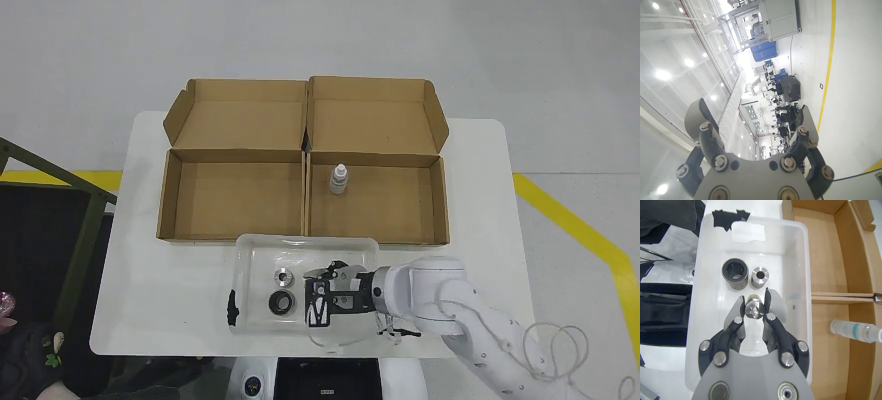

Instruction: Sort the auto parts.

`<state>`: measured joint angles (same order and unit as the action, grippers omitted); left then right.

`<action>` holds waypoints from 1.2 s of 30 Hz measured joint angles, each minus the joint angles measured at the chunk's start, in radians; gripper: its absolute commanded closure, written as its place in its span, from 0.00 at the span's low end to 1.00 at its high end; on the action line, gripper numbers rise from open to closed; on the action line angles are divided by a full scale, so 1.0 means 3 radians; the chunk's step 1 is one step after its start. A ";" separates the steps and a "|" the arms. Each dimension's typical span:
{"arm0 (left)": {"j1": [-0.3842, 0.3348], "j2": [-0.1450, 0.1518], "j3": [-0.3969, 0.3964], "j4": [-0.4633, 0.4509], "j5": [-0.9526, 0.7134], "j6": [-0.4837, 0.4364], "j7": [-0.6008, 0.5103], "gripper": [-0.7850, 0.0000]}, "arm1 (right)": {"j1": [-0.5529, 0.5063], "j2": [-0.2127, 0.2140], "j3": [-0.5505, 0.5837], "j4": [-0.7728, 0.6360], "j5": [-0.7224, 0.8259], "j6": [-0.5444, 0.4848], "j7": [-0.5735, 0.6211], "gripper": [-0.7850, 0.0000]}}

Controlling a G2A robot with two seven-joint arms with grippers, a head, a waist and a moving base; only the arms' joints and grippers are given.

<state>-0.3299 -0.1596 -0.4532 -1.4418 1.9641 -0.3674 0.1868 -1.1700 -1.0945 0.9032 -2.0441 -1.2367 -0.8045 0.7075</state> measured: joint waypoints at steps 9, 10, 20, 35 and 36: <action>0.0000 0.0000 0.0000 0.0000 0.0000 0.0000 0.0000 0.00 | -0.0159 0.0058 0.0318 -0.0102 -0.0166 -0.0066 -0.0860 1.00; 0.0000 0.0000 0.0000 0.0000 0.0000 0.0000 0.0000 0.00 | -0.0176 0.0064 0.0359 -0.0123 -0.0191 -0.0056 -0.0944 1.00; 0.0000 0.0000 0.0000 0.0000 0.0000 0.0000 0.0000 0.00 | -0.0394 0.0117 0.0764 -0.0305 -0.0402 0.0087 -0.1754 1.00; 0.0000 0.0000 0.0000 0.0000 0.0000 0.0000 0.0000 0.00 | -0.0554 0.0158 0.1104 -0.0441 -0.0395 0.0129 -0.2208 1.00; 0.0000 0.0000 0.0000 0.0000 0.0000 0.0000 0.0000 0.00 | -0.0557 0.0160 0.1113 -0.0446 -0.0395 0.0130 -0.2211 1.00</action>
<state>-0.3299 -0.1596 -0.4532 -1.4418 1.9641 -0.3674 0.1868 -1.3372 -1.0466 1.2372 -2.1779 -1.3552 -0.7654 0.0443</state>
